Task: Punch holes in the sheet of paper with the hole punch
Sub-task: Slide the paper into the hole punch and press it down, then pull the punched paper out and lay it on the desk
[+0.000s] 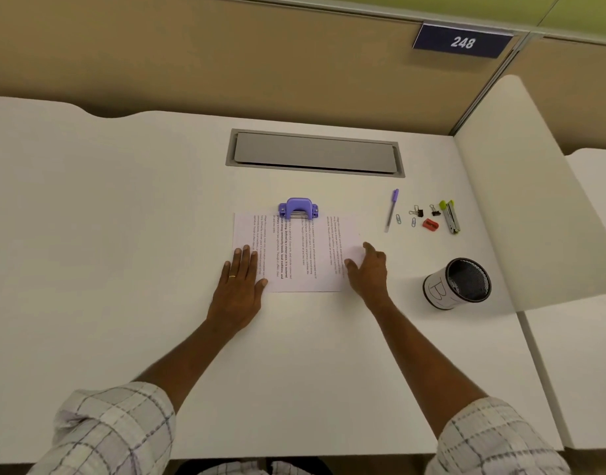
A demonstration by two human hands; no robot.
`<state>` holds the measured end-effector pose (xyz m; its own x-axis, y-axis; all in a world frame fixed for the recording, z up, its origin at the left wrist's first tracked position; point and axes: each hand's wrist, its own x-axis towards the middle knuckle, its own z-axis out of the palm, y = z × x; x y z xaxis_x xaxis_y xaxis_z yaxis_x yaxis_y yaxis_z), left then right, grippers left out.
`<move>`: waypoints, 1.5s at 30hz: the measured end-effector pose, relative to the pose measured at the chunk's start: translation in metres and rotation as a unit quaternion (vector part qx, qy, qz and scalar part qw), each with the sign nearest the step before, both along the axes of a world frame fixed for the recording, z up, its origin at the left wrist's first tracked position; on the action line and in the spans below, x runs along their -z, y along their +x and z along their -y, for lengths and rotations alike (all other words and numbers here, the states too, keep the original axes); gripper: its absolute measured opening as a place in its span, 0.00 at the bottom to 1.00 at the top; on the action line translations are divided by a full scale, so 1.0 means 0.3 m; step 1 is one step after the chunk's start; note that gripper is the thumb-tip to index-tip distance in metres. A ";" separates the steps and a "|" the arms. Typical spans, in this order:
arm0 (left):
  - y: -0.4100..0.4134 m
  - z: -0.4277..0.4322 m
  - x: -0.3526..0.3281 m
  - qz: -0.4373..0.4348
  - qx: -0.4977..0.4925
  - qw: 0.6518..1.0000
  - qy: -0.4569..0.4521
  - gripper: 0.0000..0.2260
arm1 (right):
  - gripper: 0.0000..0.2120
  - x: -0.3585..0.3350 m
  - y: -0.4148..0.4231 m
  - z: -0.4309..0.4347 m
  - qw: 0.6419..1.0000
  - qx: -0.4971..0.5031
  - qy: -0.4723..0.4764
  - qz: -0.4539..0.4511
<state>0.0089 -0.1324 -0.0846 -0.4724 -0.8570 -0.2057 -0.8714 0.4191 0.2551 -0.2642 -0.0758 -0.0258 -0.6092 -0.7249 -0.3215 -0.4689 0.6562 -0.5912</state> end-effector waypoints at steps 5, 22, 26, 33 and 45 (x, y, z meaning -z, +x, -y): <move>0.015 0.007 0.002 0.010 0.008 1.000 0.003 0.31 | 0.27 -0.010 -0.047 0.030 0.983 0.135 -0.018 0.126; 0.017 -0.030 0.003 -0.016 -0.007 0.999 0.032 0.32 | 0.10 -0.073 -0.067 0.006 0.932 0.142 -0.002 0.334; 0.015 -0.029 0.008 -0.011 -0.008 1.000 0.027 0.32 | 0.09 -0.092 -0.069 -0.027 0.906 0.140 -0.028 0.398; 0.008 -0.032 -0.021 -0.058 -0.039 0.997 0.027 0.33 | 0.18 -0.080 -0.067 -0.075 0.941 0.098 -0.049 0.320; -0.217 0.154 -0.277 -0.216 0.016 0.973 0.085 0.28 | 0.13 -0.209 -0.124 -0.101 0.975 -0.054 -0.047 0.211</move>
